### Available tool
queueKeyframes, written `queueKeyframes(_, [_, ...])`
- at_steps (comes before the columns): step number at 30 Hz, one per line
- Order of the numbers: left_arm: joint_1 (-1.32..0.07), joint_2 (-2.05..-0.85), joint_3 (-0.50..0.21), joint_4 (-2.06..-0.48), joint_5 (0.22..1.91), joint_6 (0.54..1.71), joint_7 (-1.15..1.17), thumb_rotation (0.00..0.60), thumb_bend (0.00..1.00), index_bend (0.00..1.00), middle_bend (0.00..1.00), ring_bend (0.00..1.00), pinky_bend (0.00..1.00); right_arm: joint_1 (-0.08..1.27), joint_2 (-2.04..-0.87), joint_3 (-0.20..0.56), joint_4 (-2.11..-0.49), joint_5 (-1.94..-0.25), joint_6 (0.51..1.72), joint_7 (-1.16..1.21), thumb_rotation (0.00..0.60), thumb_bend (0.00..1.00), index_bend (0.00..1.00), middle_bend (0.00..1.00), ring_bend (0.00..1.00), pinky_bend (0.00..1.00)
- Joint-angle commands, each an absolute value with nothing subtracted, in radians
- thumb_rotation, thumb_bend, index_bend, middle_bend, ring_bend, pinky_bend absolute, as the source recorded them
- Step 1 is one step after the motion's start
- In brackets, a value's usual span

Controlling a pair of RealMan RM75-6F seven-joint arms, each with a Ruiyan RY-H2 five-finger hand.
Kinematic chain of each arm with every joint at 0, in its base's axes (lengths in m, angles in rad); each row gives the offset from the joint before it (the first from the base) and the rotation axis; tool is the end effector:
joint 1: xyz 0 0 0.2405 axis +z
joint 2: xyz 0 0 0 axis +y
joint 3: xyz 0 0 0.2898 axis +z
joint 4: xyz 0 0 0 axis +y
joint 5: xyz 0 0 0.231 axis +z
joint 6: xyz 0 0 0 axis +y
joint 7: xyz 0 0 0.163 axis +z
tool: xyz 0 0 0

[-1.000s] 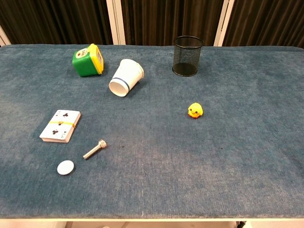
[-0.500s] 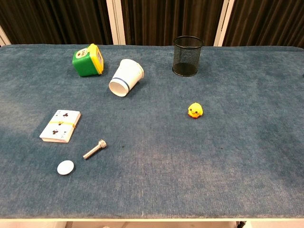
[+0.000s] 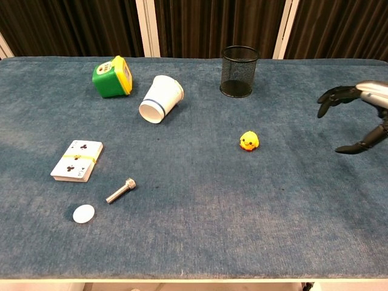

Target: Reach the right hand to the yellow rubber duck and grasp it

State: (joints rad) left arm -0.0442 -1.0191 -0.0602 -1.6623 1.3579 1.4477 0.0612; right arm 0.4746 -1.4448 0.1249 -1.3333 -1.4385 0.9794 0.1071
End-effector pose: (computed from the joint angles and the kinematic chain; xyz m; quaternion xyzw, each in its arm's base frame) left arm -0.3757 0.1898 0.1912 -0.5656 -0.4044 -0.3136 0.6467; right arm -0.2918 -0.3428 0.0014 0.6964 -0.4509 0.3740 0.4146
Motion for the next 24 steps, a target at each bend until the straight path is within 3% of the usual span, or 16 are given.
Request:
queueKeyframes(1, [-0.045,-1.02,-0.059,-1.662,1.36,1.447,0.064,0.6,0.3,0.17,0.01,0.06,0.19,0.514,-1.498,0.134,-1.281,-1.437,0.954,0.135,0.6,0.28,0.43,0.21,0.25,0.2])
queueKeyframes(24, [-0.051,-1.024,-0.051,-1.656,1.371,1.438,0.078,0.6,0.3,0.17,0.01,0.06,0.19,0.658,-1.678,0.147,-1.106,-1.432,0.877,0.227,0.6,0.32,0.48,0.21,0.25,0.2])
